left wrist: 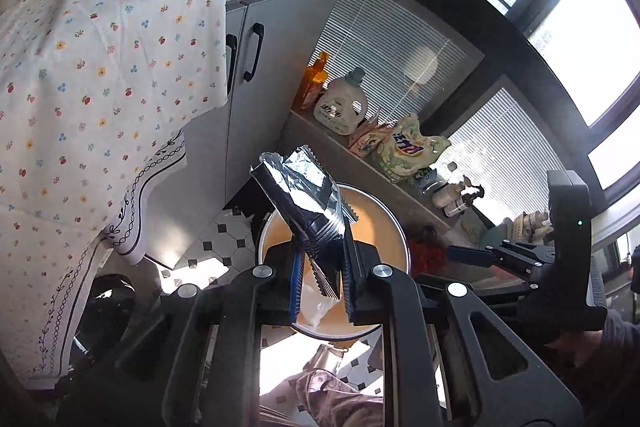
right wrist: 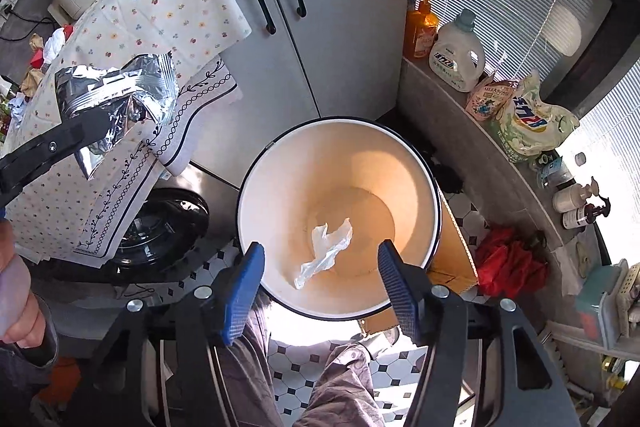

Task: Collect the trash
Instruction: 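Carry foil and tissue to the bucket and open both tools over it, then bring both tools back over the counter trash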

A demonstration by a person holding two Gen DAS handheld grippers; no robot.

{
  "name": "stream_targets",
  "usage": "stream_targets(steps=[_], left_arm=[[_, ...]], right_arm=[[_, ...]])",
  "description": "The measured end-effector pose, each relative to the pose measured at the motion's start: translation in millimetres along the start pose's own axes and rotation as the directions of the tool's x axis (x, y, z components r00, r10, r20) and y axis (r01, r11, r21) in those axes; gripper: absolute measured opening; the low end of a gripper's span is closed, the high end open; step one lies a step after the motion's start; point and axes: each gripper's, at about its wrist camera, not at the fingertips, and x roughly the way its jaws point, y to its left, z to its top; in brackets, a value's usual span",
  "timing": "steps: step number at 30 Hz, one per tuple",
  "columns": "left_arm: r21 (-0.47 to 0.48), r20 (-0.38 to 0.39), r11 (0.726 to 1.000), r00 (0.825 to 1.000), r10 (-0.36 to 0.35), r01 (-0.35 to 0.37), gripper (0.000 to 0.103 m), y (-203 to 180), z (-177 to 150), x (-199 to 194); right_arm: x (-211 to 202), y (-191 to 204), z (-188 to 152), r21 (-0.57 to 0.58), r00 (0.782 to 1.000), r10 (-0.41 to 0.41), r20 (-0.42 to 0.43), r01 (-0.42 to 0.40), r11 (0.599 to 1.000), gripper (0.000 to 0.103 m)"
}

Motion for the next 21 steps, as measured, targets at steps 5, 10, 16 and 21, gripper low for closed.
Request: stream_targets(steps=[5, 10, 16, 21], left_arm=[[0.030, -0.056, 0.999, 0.998, -0.027, 0.028, 0.016, -14.2, -3.2, 28.7], [0.070, -0.109, 0.996, 0.993, -0.054, 0.061, 0.017, -32.6, -4.2, 50.2], [0.075, -0.161, 0.992, 0.983, -0.089, 0.102, 0.049, -43.6, -6.4, 66.8], [0.076, -0.123, 0.992, 0.988, -0.092, 0.101, 0.074, -41.8, 3.8, 52.4]], right_arm=[[-17.4, -26.9, -8.2, 0.077, 0.999, -0.043, 0.019, 0.042, 0.996, 0.062], [-43.6, -49.7, -17.1, 0.134, 0.992, -0.108, 0.062, 0.099, 0.986, 0.076], [-61.5, -72.8, -23.5, 0.219, 0.977, -0.189, 0.094, 0.165, 0.962, 0.086], [-70.3, -77.4, -24.7, 0.252, 0.970, -0.214, 0.115, 0.180, 0.951, 0.091]])
